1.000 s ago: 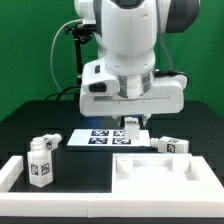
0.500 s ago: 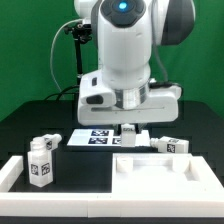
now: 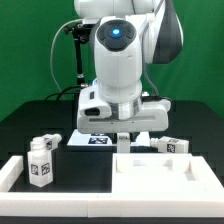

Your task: Assemble one leg

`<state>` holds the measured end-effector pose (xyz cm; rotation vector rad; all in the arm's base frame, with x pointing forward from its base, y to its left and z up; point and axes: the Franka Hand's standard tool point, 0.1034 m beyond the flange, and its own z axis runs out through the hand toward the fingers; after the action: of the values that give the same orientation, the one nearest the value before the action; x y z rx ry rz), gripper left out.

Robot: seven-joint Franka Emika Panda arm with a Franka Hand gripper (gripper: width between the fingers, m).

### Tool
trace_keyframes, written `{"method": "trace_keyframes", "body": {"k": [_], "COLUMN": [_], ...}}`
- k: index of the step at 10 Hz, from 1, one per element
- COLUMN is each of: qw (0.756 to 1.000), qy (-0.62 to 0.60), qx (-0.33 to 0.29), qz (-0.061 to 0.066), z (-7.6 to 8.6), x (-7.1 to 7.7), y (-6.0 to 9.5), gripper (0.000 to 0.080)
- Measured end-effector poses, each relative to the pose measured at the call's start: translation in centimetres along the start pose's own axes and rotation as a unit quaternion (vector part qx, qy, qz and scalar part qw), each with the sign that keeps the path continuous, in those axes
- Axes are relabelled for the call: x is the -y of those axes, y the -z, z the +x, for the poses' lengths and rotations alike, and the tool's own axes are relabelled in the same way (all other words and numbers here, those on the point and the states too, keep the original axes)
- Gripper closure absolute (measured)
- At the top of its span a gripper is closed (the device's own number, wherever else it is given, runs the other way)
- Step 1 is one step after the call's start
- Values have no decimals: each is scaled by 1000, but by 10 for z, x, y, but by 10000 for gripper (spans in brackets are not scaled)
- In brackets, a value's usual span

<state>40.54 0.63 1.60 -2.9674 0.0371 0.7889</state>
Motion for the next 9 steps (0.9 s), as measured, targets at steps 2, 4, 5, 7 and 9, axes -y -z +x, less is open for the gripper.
{"method": "trace_keyframes", "body": {"k": [2,4,5,7,9], "qw": [1000,999,999,997,990], "qy": [5,22,26,19,17], "qx": [7,25,26,73,135], "qz": [-5,-20,-23,-22,-20], "z": [-1,13,27,32,39], "x": [-1,-3,-3,-2,2], "y": [3,26,33,33,26], "gripper": [515,343,188,153,153]}}
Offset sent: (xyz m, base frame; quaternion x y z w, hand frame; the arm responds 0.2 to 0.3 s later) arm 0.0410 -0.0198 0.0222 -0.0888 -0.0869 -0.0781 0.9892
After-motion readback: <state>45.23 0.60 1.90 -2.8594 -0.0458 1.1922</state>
